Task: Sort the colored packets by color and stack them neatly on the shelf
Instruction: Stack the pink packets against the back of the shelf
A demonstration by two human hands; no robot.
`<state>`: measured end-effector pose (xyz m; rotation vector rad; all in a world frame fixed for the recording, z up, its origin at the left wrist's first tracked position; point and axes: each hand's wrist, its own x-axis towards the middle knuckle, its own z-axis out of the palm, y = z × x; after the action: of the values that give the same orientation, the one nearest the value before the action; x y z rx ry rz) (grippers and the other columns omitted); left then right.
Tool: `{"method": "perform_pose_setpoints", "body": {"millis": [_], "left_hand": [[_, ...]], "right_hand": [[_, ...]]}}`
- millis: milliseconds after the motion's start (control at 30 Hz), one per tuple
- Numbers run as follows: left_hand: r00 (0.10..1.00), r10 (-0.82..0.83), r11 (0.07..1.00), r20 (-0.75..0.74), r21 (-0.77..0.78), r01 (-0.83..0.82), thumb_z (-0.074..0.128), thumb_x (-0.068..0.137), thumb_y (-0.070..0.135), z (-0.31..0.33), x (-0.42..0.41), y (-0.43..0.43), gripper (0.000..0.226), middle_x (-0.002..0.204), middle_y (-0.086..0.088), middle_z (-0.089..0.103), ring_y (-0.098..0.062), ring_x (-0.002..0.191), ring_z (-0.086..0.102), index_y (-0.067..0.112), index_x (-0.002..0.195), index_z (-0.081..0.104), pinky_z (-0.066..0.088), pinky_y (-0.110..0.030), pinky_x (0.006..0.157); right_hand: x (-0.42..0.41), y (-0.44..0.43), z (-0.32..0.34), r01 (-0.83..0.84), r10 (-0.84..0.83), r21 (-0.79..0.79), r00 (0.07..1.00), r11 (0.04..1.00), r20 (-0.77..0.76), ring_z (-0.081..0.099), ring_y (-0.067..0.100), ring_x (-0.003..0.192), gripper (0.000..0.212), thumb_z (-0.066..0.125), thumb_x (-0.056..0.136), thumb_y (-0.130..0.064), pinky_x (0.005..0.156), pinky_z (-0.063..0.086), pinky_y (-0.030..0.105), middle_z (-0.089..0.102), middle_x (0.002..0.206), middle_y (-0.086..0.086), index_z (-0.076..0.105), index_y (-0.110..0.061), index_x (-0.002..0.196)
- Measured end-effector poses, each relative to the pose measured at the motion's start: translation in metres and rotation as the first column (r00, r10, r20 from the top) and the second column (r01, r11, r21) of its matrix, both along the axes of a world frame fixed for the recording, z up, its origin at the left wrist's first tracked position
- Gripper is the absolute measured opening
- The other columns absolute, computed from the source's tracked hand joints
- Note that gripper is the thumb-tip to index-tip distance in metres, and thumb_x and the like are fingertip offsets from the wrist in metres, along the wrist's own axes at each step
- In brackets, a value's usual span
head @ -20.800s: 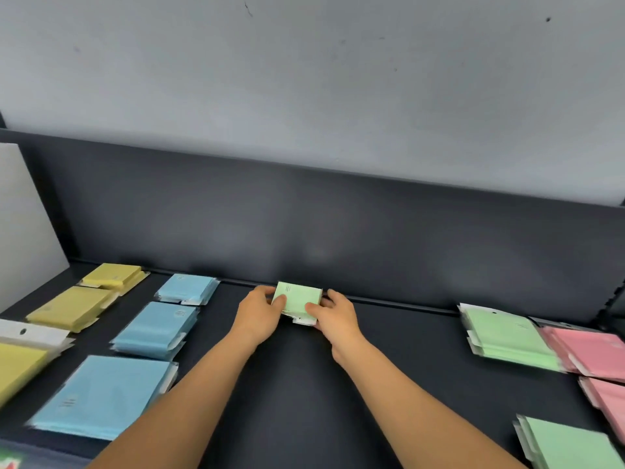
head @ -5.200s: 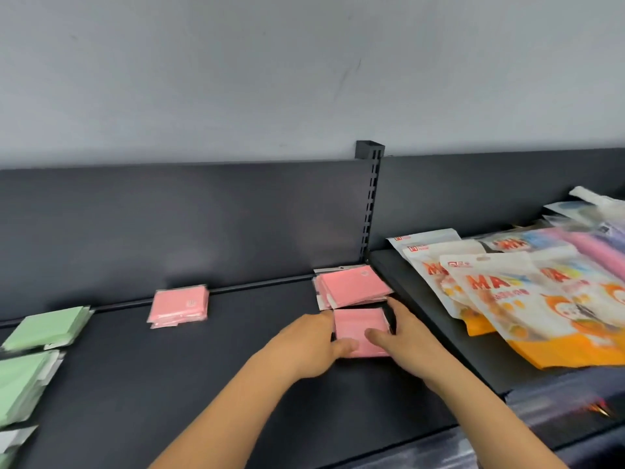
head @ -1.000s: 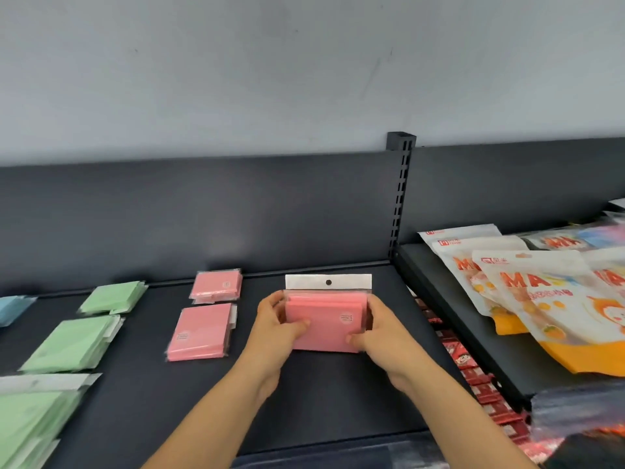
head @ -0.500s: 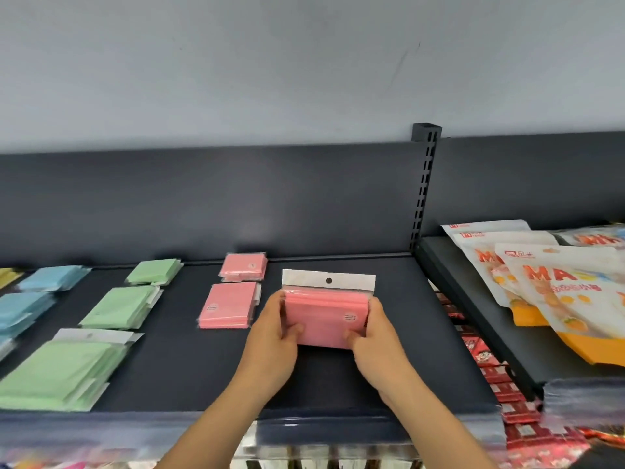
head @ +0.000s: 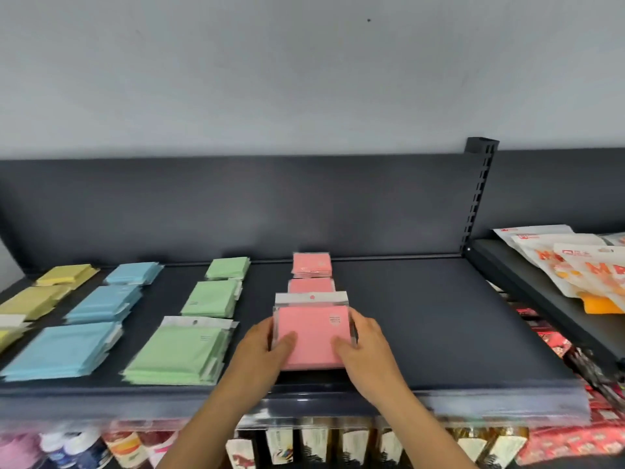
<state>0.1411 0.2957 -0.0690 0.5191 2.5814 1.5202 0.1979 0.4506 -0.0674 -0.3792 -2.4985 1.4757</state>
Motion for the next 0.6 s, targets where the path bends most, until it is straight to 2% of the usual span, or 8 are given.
{"method": "perform_pose_setpoints", "body": {"millis": [100, 167, 267, 400, 467, 533, 600], "left_hand": [[0.995, -0.093, 0.945, -0.045, -0.318, 0.074, 0.044, 0.094, 0.042, -0.005, -0.012, -0.007, 0.025, 0.092, 0.002, 0.060, -0.010, 0.077, 0.054, 0.021, 0.091, 0.057, 0.035, -0.019, 0.057], [0.992, -0.101, 0.906, -0.076, -0.418, 0.060, 0.041, 0.094, 0.045, -0.006, -0.014, -0.006, 0.037, 0.077, 0.001, 0.056, -0.013, 0.068, 0.050, 0.015, 0.077, 0.053, 0.033, -0.026, 0.056], [0.987, -0.081, 0.913, -0.141, -0.407, 0.017, 0.041, 0.093, 0.046, -0.010, -0.013, -0.007, 0.043, 0.073, -0.001, 0.059, -0.016, 0.065, 0.052, 0.011, 0.077, 0.058, 0.037, -0.028, 0.058], [0.991, -0.040, 0.942, -0.131, -0.335, -0.006, 0.043, 0.093, 0.044, -0.013, -0.013, -0.011, 0.041, 0.066, 0.000, 0.055, -0.014, 0.059, 0.050, 0.014, 0.067, 0.051, 0.035, -0.028, 0.054], [0.992, -0.053, 0.938, -0.117, -0.347, 0.009, 0.041, 0.094, 0.043, -0.012, -0.014, -0.011, 0.039, 0.075, -0.003, 0.059, -0.017, 0.065, 0.053, 0.013, 0.073, 0.053, 0.038, -0.027, 0.058], [0.989, -0.064, 0.923, -0.136, -0.385, 0.007, 0.038, 0.095, 0.043, -0.012, -0.015, -0.010, 0.040, 0.085, -0.007, 0.061, -0.019, 0.071, 0.053, 0.010, 0.081, 0.056, 0.039, -0.027, 0.063], [0.983, -0.072, 0.907, -0.168, -0.422, -0.006, 0.035, 0.096, 0.043, -0.013, -0.015, -0.009, 0.044, 0.094, -0.010, 0.060, -0.020, 0.075, 0.052, 0.007, 0.090, 0.059, 0.040, -0.028, 0.065]], "right_hand": [[-0.003, -0.004, 0.000, 0.041, -0.051, 0.101, 0.994, 0.994, 0.098, 0.049, 0.004, 0.081, 0.030, 0.047, 0.092, -0.023, 0.076, 0.039, 0.024, 0.043, 0.111, 0.000, 0.052, -0.027, 0.122], [-0.001, -0.005, -0.001, 0.067, -0.087, 0.152, 0.988, 0.986, 0.127, 0.049, 0.006, 0.079, 0.028, 0.047, 0.091, -0.025, 0.074, 0.040, 0.027, 0.043, 0.108, 0.002, 0.056, -0.023, 0.118], [-0.001, -0.011, -0.001, 0.097, -0.138, 0.233, 0.977, 0.968, 0.165, 0.051, 0.012, 0.080, 0.025, 0.044, 0.091, -0.027, 0.075, 0.044, 0.030, 0.041, 0.106, 0.004, 0.056, -0.019, 0.112], [-0.006, -0.014, 0.000, 0.104, -0.180, 0.326, 0.961, 0.940, 0.211, 0.051, 0.020, 0.081, 0.022, 0.042, 0.091, -0.031, 0.083, 0.048, 0.034, 0.038, 0.104, 0.004, 0.055, -0.017, 0.102], [-0.006, -0.014, 0.000, 0.090, -0.172, 0.350, 0.963, 0.932, 0.209, 0.049, 0.014, 0.075, 0.024, 0.042, 0.092, -0.031, 0.075, 0.047, 0.027, 0.038, 0.104, 0.004, 0.057, -0.017, 0.105], [-0.004, -0.012, -0.001, 0.069, -0.146, 0.352, 0.969, 0.933, 0.198, 0.046, 0.007, 0.072, 0.027, 0.042, 0.095, -0.029, 0.063, 0.039, 0.015, 0.038, 0.104, 0.004, 0.058, -0.017, 0.114], [-0.003, -0.010, -0.001, 0.063, -0.130, 0.337, 0.975, 0.940, 0.179, 0.045, 0.004, 0.073, 0.030, 0.043, 0.096, -0.028, 0.058, 0.033, 0.010, 0.040, 0.102, 0.002, 0.057, -0.018, 0.121]]}}
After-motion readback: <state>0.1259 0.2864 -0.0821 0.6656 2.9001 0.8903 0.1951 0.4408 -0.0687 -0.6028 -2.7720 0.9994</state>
